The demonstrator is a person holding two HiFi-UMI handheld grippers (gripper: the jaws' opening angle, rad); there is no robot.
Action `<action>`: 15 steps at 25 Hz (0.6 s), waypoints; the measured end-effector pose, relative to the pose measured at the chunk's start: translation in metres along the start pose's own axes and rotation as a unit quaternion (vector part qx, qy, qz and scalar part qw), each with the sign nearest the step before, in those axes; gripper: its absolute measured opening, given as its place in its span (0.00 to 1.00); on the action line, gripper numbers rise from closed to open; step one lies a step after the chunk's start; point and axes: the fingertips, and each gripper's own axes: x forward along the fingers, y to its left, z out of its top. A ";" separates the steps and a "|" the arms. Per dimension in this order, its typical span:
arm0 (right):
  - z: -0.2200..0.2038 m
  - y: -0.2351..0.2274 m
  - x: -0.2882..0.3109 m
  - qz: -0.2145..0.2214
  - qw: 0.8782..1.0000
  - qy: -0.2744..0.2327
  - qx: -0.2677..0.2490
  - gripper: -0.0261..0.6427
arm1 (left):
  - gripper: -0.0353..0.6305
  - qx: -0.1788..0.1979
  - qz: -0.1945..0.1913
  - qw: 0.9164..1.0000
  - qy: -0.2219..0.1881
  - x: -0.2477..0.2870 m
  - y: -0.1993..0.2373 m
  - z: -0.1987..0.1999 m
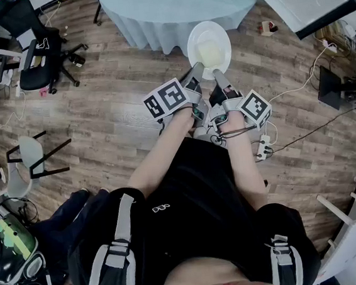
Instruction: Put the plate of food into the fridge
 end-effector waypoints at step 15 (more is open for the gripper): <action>-0.015 0.003 0.024 -0.004 1.000 -0.009 0.007 0.09 | 0.10 -0.023 -0.002 1.000 -0.003 -0.009 0.016 0.026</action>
